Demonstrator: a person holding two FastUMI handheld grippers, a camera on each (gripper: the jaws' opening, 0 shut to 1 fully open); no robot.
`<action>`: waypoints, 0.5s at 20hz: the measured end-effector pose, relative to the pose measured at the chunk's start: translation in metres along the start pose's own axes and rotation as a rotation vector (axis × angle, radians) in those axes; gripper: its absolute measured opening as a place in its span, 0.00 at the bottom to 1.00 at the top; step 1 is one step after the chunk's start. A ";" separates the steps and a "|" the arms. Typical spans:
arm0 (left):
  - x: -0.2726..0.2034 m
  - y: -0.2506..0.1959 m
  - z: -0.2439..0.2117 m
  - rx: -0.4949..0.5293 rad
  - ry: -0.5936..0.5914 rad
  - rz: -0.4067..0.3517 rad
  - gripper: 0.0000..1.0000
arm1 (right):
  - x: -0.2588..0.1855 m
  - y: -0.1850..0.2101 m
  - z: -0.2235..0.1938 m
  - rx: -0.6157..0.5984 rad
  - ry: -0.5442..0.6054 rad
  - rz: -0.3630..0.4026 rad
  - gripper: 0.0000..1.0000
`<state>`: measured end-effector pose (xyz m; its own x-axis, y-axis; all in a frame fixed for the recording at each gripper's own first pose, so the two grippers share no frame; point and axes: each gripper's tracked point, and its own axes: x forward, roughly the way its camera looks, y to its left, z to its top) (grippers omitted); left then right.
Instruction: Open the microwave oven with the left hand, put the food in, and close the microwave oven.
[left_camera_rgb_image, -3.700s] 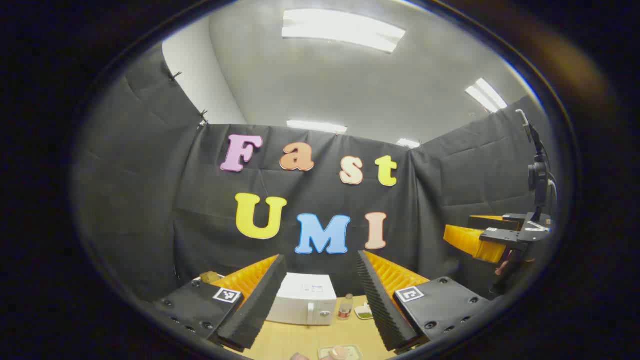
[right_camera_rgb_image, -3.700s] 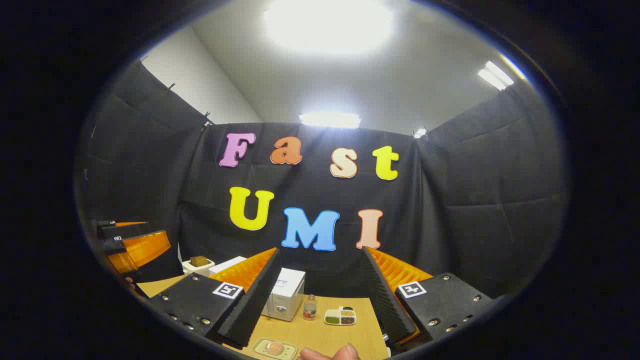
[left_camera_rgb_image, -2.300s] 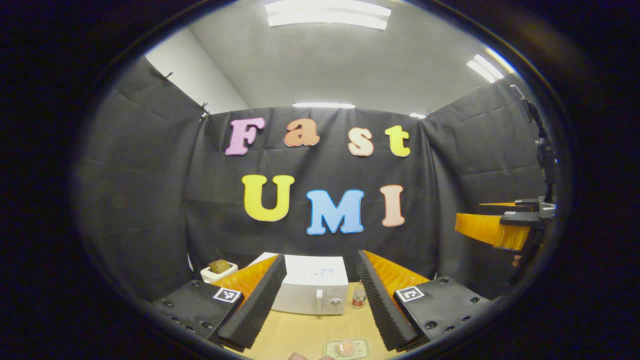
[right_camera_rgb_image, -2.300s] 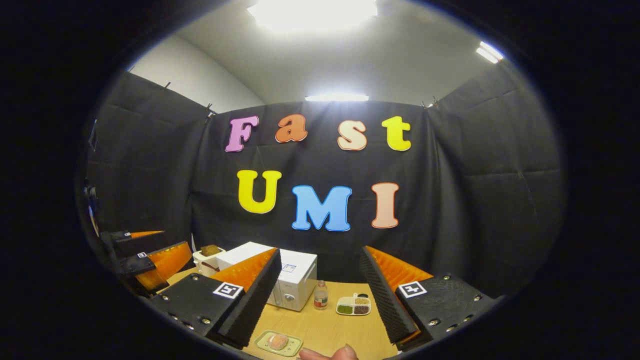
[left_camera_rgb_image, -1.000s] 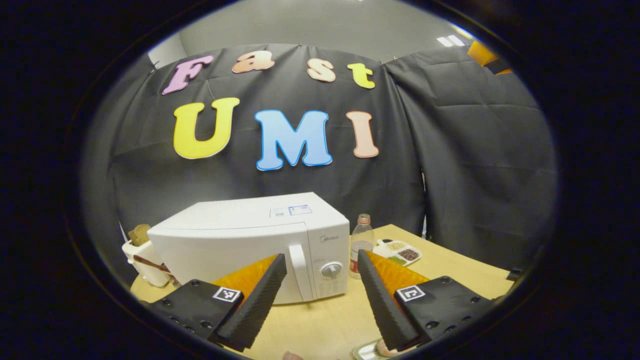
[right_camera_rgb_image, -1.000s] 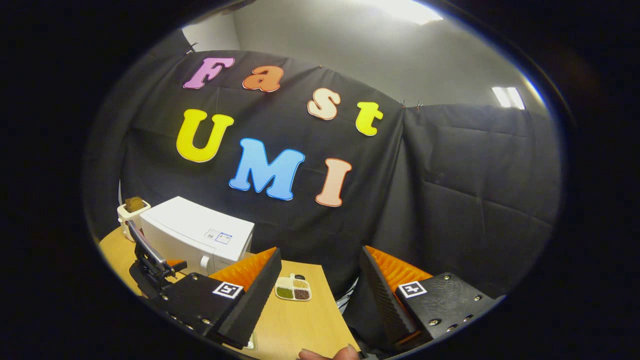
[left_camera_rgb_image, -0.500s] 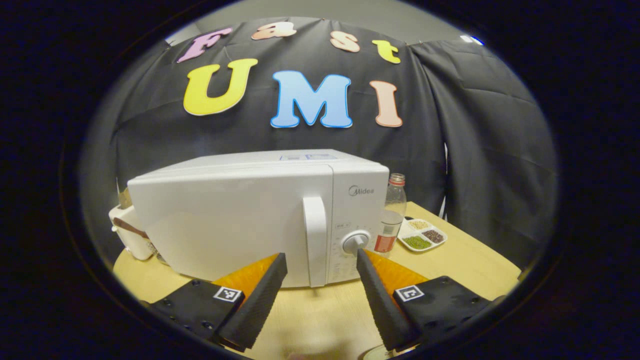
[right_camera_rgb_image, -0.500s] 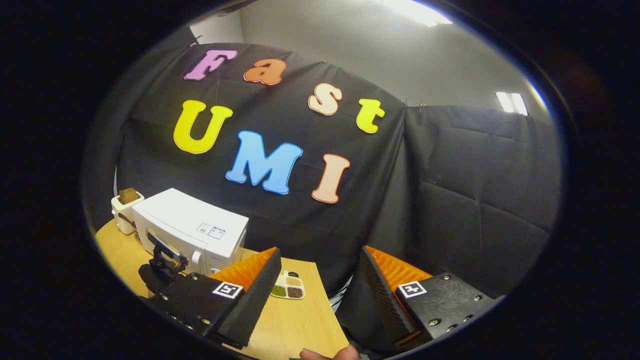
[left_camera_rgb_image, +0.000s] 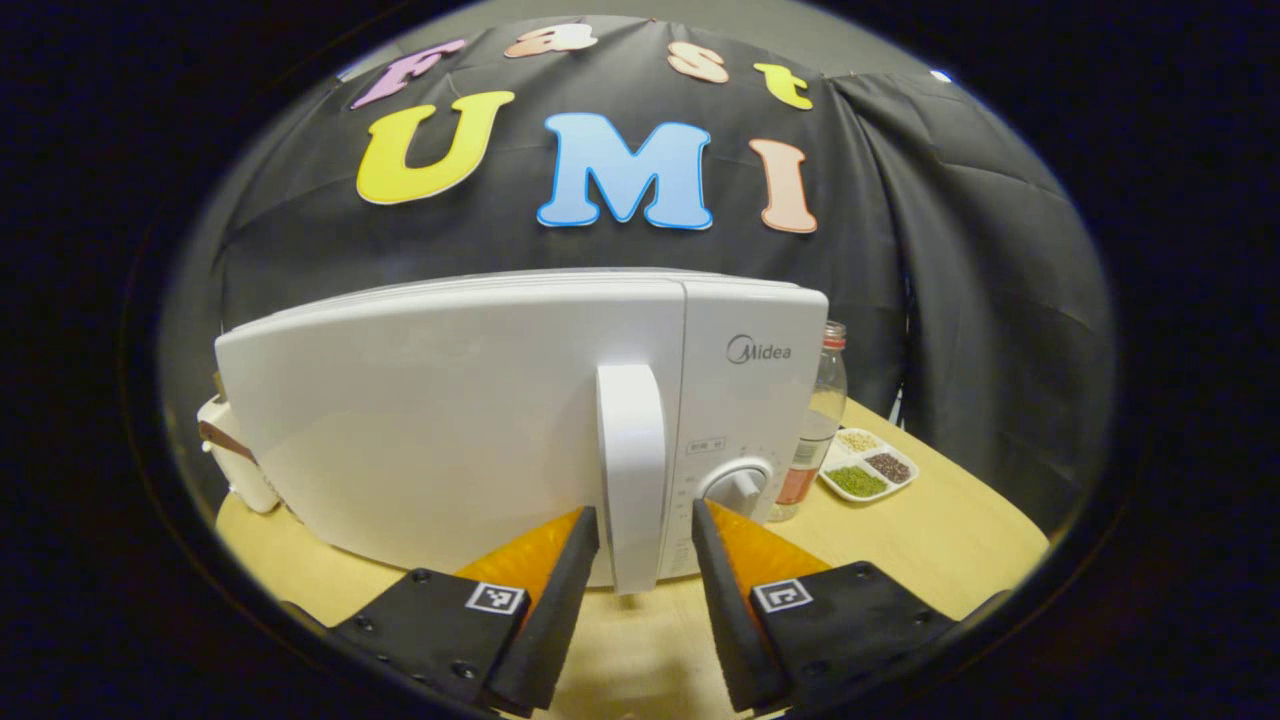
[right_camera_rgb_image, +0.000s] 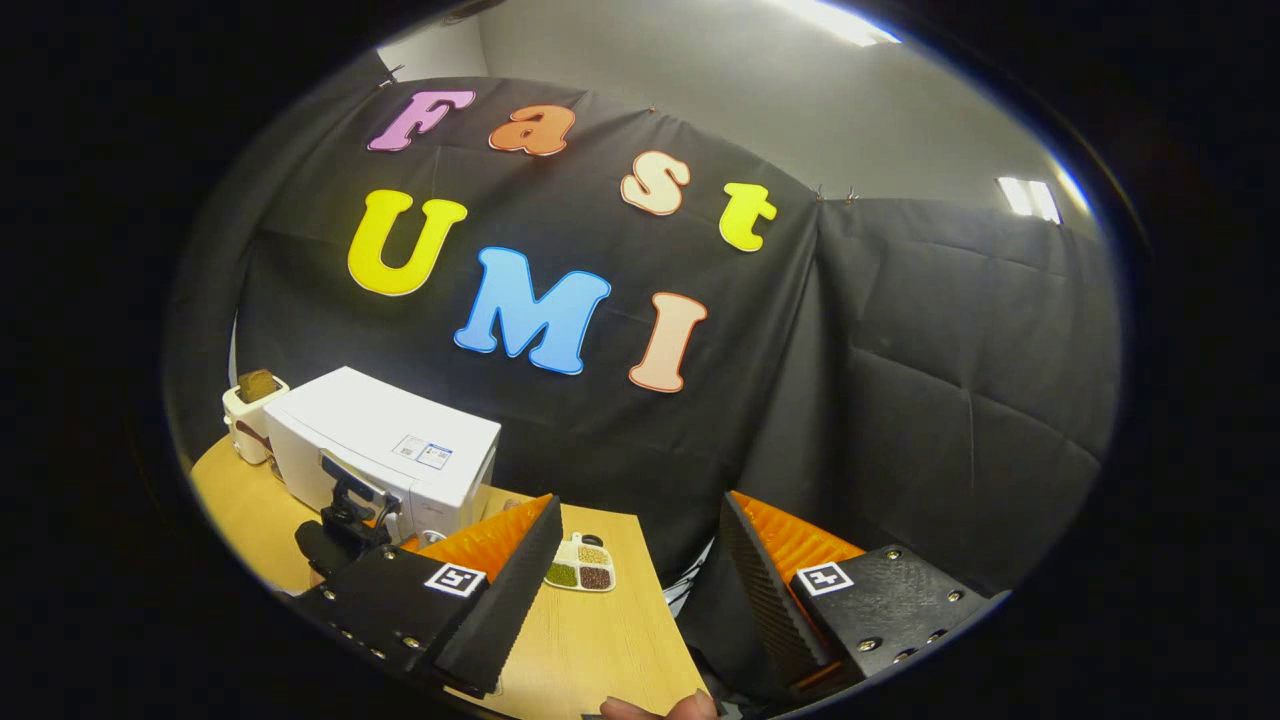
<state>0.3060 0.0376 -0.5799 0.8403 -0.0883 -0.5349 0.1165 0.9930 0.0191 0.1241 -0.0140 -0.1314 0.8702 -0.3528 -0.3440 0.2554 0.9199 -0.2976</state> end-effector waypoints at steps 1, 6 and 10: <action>0.002 0.003 -0.002 -0.018 0.011 0.009 0.59 | 0.001 0.000 0.000 -0.007 -0.001 0.005 0.97; 0.006 -0.002 -0.017 -0.036 0.044 -0.030 0.36 | -0.004 0.001 -0.002 0.025 0.003 0.028 0.97; 0.009 -0.004 -0.015 0.032 -0.006 -0.044 0.22 | -0.015 0.007 -0.004 0.075 0.006 0.058 0.97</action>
<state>0.3048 0.0339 -0.5976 0.8369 -0.1327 -0.5310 0.1702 0.9852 0.0221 0.1110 -0.0027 -0.1320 0.8817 -0.2998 -0.3642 0.2361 0.9489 -0.2096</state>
